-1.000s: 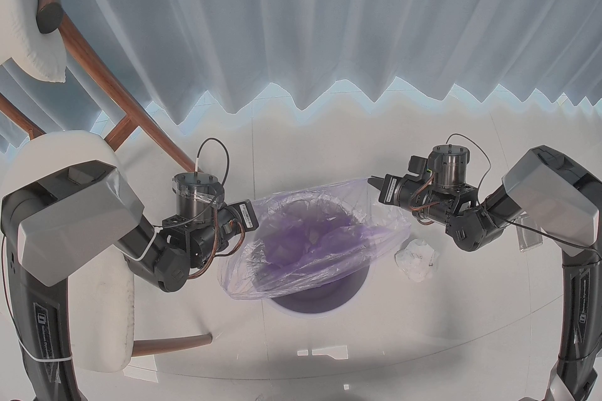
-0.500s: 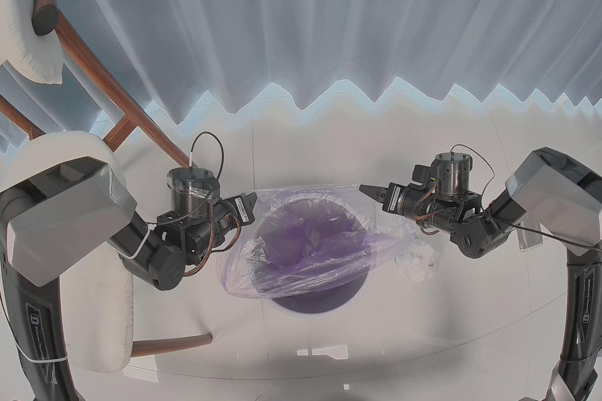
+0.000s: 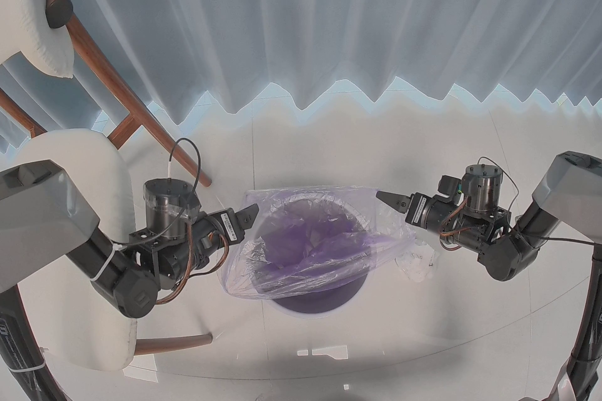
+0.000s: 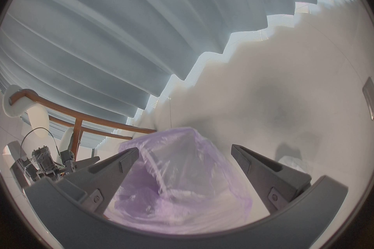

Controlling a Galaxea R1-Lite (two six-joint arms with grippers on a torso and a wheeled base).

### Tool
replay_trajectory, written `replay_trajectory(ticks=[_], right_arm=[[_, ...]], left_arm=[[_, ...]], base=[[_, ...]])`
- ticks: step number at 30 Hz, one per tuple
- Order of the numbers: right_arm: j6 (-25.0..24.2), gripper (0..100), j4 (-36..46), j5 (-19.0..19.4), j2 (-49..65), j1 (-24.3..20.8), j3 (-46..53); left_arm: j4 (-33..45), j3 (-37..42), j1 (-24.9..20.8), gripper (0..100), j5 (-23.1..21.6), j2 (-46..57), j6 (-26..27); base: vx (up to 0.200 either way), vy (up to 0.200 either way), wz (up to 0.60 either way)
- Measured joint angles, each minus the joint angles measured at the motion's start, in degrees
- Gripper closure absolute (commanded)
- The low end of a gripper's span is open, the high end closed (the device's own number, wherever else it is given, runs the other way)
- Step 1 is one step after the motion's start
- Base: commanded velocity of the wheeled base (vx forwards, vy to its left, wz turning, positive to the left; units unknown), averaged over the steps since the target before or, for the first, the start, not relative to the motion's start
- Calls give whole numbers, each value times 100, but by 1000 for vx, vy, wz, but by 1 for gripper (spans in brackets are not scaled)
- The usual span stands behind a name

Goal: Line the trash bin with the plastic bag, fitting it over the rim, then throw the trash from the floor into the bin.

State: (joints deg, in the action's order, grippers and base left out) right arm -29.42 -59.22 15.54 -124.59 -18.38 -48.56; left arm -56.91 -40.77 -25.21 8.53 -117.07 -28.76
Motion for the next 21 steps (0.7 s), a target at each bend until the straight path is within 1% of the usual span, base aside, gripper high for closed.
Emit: replay_trajectory(ticks=[6,9,15,18,21], right_arm=[[-96,0,-499,0,141,133,686],[-167,0,-661,0,182,205,975],[-358,0,-830,-16,236,279,1457],[-514,0,-1096,-38,257,284,1742],[-616,0,-1435,-57,260,293,2029]], left_arm=[[-678,922,-243,0,2,168,-283],[-939,1324,-463,0,16,190,-670],[-1106,1776,-800,0,139,188,-1577],[-1269,2122,-918,0,154,251,-1868],[-1568,2616,-1014,0,150,369,-2100]], base=[[0,0,0],[0,0,0],[0,0,0],[0,0,0],[-200,0,0]])
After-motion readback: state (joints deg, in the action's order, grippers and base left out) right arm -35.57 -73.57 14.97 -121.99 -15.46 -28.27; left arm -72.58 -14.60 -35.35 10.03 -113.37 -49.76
